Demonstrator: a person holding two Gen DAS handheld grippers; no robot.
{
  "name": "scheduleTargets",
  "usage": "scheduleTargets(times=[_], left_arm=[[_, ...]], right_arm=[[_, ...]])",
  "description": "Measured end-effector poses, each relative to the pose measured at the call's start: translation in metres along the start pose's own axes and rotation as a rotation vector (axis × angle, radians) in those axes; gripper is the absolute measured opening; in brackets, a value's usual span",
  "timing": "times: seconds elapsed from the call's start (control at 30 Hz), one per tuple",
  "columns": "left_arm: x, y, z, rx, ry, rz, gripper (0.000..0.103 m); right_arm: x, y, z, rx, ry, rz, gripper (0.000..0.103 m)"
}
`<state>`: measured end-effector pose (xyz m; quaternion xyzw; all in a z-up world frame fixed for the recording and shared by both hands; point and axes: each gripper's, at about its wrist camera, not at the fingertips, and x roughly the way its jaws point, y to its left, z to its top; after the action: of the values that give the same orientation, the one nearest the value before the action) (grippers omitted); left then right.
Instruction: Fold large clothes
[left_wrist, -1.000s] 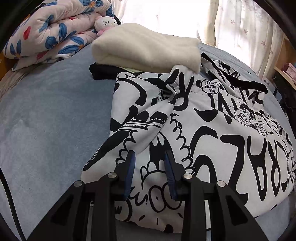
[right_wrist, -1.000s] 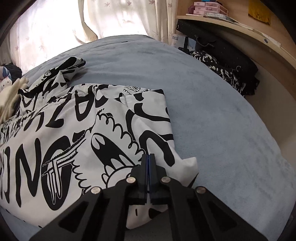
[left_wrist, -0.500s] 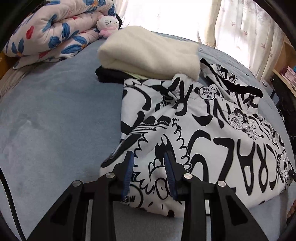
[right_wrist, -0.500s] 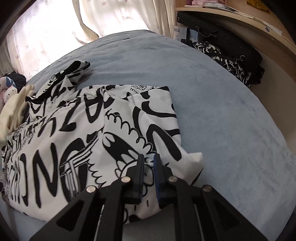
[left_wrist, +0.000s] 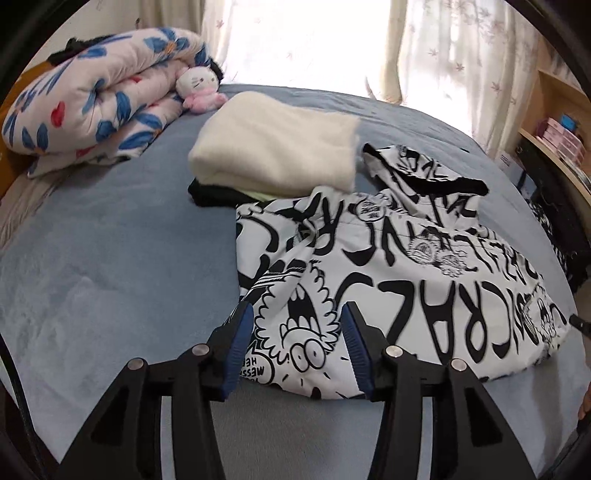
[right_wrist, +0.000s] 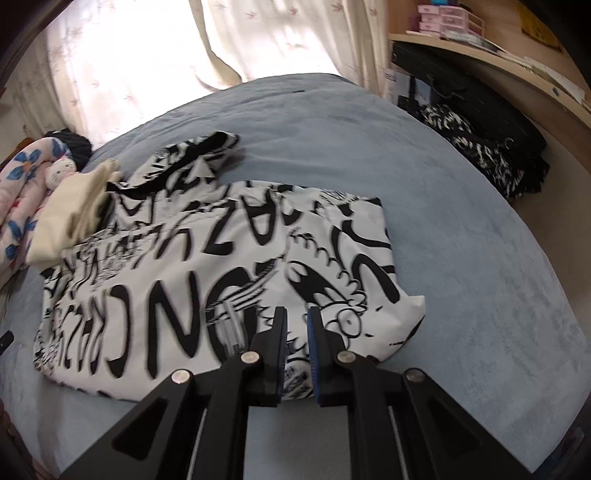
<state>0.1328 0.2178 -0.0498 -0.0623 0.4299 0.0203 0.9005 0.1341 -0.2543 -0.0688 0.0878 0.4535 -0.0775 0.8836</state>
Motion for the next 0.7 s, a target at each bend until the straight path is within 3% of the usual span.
scheduleTargets(times=[0.17,0.33,0.47,0.7], left_arm=[[-0.023,-0.011,0.014,0.049,-0.032,-0.025,0.060],[-0.043,-0.027,0.050,0.129,-0.066,-0.030,0.062],[-0.052,-0.045,0.094,0.179,-0.078,-0.069,0.075],[-0.023,-0.088,0.184,0.252,-0.051,-0.134,0.075]], right_arm=[[-0.022,0.016,0.010,-0.037,-0.006,0.039,0.028],[-0.044,0.035,0.037,-0.080,-0.021,0.058,0.033],[-0.060,0.050,0.075,-0.112,-0.052,0.064,0.036],[-0.067,0.079,0.166,-0.138,-0.112,0.085,0.054]])
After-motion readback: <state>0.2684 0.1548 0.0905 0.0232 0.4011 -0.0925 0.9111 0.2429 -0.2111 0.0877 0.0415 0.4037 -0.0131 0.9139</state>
